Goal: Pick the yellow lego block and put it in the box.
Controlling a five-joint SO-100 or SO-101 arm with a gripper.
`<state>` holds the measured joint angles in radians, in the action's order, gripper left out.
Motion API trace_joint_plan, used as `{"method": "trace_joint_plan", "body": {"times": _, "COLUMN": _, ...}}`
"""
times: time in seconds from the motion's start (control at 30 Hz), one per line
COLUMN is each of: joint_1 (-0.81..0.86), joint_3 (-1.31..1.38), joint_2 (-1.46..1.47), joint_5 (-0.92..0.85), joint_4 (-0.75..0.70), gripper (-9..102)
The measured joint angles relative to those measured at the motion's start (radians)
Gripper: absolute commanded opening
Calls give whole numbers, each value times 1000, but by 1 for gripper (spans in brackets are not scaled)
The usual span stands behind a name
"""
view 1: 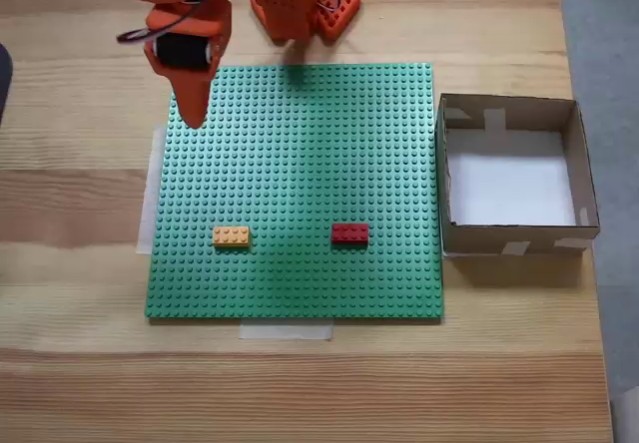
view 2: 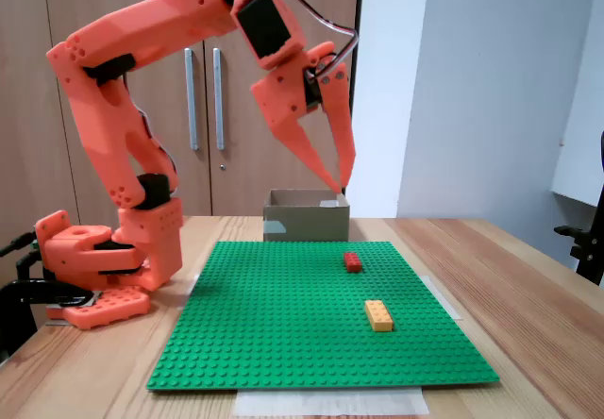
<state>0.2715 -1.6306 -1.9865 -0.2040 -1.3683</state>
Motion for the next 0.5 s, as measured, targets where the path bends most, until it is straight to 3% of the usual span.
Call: {"method": "trace_joint_plan", "body": {"times": 0.5, "joint_1": 48, "joint_3": 100, "joint_2": 374, "joint_5": -14, "joint_4": 57, "gripper": 10}}
